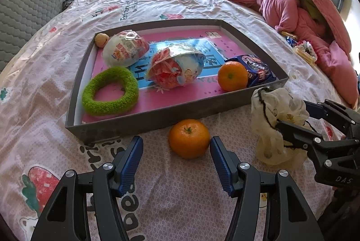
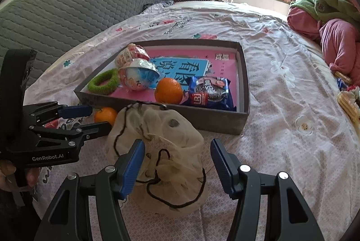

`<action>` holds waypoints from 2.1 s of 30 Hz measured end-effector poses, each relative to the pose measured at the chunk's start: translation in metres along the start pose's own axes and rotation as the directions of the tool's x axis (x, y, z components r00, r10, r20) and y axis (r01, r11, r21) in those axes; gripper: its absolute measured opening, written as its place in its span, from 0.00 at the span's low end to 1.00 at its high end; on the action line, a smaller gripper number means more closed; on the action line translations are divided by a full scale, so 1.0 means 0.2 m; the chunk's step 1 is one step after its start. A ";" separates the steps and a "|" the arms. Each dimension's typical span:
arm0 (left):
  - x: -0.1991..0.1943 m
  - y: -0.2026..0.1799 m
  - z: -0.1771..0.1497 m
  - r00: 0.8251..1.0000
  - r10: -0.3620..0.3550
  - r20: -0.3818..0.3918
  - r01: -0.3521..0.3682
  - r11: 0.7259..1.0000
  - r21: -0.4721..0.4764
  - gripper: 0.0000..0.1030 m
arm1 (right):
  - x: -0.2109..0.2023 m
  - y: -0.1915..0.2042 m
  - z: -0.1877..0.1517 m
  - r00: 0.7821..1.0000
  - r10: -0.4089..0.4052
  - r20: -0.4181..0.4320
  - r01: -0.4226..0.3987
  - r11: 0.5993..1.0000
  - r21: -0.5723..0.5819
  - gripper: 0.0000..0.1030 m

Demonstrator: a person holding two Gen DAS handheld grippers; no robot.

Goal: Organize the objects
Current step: 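Grasp the cream mesh bag with right gripper while left gripper grasps the second orange, then carry the mesh bag over the tray with right gripper while left gripper lowers the orange onto the ring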

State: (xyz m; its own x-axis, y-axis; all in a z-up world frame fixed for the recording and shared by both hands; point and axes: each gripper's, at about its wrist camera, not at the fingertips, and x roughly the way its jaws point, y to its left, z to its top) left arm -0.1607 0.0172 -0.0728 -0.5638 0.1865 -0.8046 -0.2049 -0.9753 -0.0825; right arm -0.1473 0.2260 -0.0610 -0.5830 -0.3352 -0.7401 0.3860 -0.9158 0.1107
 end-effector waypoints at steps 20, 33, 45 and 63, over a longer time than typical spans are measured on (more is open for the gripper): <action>0.09 0.01 0.02 1.000 -0.018 -0.003 0.018 0.999 -0.029 0.61 | 0.07 0.06 -0.01 0.998 -0.012 -0.054 0.008 0.998 -0.060 0.24; 0.09 0.01 0.03 0.998 -0.057 0.009 0.057 0.997 -0.044 0.38 | 0.04 0.09 0.00 1.000 -0.019 -0.022 0.017 0.995 -0.094 0.14; -0.04 0.00 0.06 0.996 -0.031 0.084 0.033 0.999 -0.022 0.38 | -0.02 0.11 0.08 0.998 0.033 0.053 -0.029 0.997 -0.073 0.14; -0.19 0.11 0.15 0.982 0.014 0.190 -0.006 0.999 -0.046 0.38 | -0.10 0.05 0.26 0.982 0.040 0.187 -0.041 0.999 0.003 0.14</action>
State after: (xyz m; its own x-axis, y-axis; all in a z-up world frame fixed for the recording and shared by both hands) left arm -0.1676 -0.0083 -0.0256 -0.7086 0.1916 -0.6791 -0.1649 -0.9807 -0.1047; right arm -0.1679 0.2124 -0.0104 -0.6905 -0.4071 -0.5979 0.4080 -0.9018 0.1429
